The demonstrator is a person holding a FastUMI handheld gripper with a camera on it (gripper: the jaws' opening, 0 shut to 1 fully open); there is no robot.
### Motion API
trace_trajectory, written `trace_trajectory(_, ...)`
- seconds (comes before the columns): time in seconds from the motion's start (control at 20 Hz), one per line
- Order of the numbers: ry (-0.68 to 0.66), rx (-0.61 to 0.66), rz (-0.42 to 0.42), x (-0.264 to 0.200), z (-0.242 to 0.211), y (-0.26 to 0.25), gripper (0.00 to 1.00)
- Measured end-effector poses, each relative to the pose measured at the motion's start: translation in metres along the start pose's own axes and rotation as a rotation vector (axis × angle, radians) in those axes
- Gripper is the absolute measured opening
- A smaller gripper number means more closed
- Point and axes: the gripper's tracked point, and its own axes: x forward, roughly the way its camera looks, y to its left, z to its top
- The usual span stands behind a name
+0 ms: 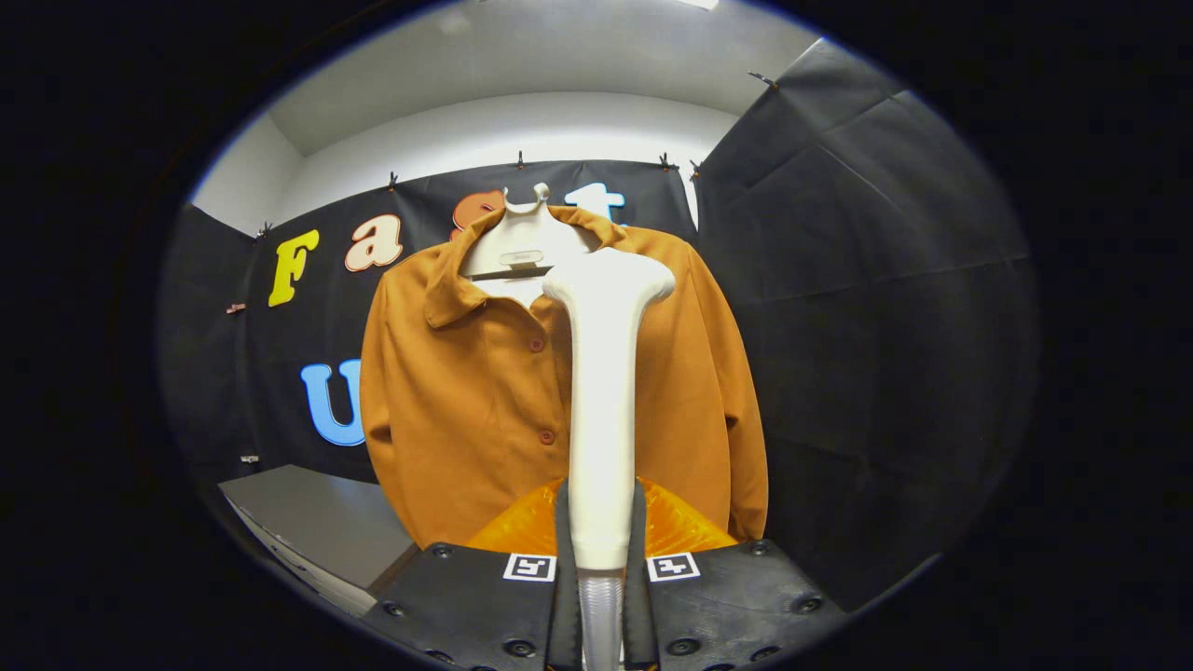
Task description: Iron the clothes twice with a garment steamer, once on the left side and once on the right side.
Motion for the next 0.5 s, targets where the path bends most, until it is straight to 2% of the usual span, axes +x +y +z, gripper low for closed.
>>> trace_trajectory(0.5,0.110,-0.012,0.001,0.000,-0.063,-0.013,0.21)
